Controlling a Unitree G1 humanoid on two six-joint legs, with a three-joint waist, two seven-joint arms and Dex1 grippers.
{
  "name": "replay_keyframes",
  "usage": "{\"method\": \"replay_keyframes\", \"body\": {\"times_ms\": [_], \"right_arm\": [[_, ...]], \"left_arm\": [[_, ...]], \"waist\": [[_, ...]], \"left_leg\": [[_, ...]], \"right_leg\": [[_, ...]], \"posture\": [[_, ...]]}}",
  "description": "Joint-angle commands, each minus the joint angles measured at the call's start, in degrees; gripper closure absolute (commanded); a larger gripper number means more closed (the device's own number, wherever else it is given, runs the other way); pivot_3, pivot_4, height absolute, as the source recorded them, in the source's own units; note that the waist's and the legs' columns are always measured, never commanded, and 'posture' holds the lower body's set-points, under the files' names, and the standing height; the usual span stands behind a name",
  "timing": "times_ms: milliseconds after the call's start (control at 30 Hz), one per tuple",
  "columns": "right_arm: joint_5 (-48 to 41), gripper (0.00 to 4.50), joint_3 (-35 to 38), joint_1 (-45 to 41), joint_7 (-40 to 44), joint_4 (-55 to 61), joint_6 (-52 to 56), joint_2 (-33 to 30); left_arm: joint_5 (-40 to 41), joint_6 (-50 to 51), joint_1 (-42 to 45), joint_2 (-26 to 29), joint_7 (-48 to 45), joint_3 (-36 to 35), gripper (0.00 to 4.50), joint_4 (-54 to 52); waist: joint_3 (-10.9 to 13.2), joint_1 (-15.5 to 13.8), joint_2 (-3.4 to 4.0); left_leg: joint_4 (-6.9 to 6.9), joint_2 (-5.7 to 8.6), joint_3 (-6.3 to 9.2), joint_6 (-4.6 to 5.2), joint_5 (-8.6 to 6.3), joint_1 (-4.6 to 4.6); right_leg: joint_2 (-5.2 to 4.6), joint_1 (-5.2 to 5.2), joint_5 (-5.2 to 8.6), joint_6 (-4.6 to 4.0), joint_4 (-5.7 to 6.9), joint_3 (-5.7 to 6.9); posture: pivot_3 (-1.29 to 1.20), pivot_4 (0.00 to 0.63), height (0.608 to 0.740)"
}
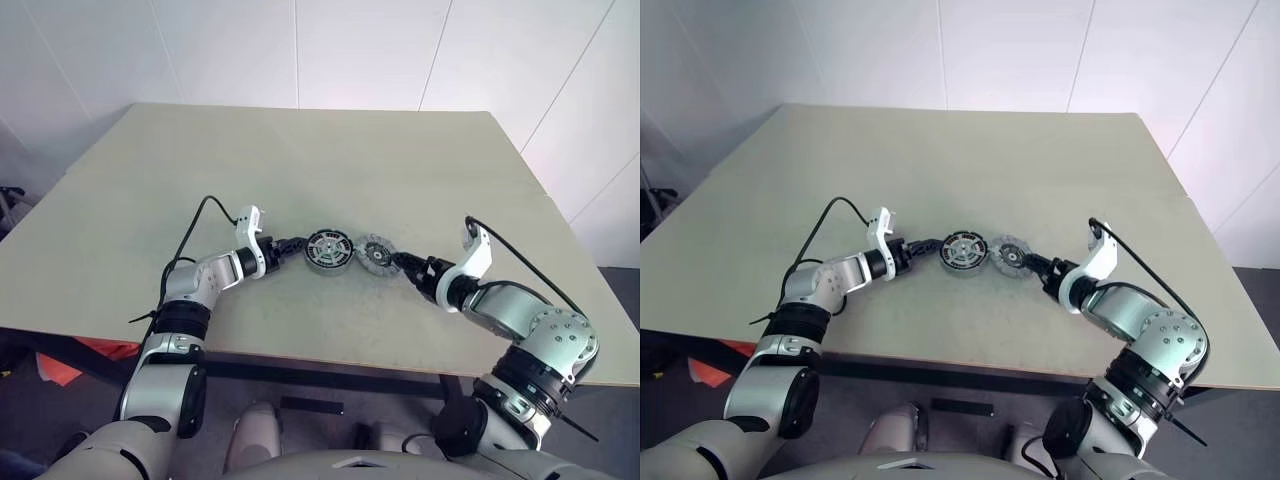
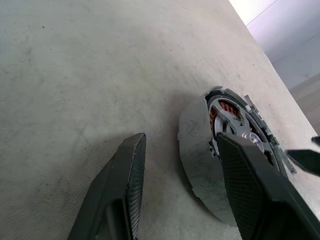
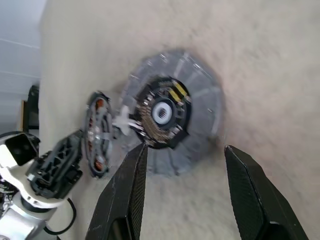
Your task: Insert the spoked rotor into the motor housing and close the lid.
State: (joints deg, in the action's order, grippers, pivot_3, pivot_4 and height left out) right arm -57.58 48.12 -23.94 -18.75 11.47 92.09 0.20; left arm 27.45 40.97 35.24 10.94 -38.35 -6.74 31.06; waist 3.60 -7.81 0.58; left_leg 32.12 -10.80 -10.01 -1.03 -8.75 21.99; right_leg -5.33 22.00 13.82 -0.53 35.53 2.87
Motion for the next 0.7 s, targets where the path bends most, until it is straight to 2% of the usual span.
{"method": "replay_keyframes", "body": {"times_ms": [33, 367, 567, 700], "right_arm": [[0.0, 1.79, -0.6, 0.2, 0.5, 0.1, 0.4, 0.1], [3.8, 1.79, -2.1, -1.0, 3.1, -4.5, -4.5, 2.5], [6.4, 1.79, -5.4, -2.5, 5.1, -10.5, -12.0, 2.9], [7.0, 1.79, -6.8, -3.6, 6.0, -13.5, -15.4, 2.1]], "left_arm": [[-0.3, -0.7, 1.3, 0.7, -0.8, -0.2, 2.11, -1.0], [-0.9, -0.2, 0.8, 1.3, -0.7, -0.1, 2.11, -1.9], [-1.0, 0.3, 0.7, 1.9, -0.5, -0.3, 2.11, -2.7], [-0.9, 0.4, 0.7, 2.2, -0.3, -0.5, 2.11, -2.9]], "waist": [[0.0, 0.0, 0.01], [-0.1, 0.5, -0.06], [-0.1, 0.9, -0.09], [-0.1, 0.9, -0.09]], "left_leg": [[0.00, -0.01, 0.00, 0.00, 0.00, -0.01], [0.01, -0.06, 0.00, -0.06, 0.04, -0.15], [0.00, -0.11, -0.01, -0.15, 0.08, -0.94], [-0.01, -0.11, 0.08, -0.19, 0.10, -1.07]], "right_leg": [[0.00, -0.01, 0.00, 0.00, 0.00, 0.00], [0.01, -0.09, 0.08, 0.13, 0.03, 0.00], [0.01, -0.78, 0.25, -0.08, 0.00, 0.00], [0.01, -0.76, 0.26, -0.07, -0.15, 0.03]], "posture": [[0.00, 0.000, 0.740], [0.00, 0.000, 0.740], [0.00, 0.000, 0.740], [0.00, 0.000, 0.740]]}}
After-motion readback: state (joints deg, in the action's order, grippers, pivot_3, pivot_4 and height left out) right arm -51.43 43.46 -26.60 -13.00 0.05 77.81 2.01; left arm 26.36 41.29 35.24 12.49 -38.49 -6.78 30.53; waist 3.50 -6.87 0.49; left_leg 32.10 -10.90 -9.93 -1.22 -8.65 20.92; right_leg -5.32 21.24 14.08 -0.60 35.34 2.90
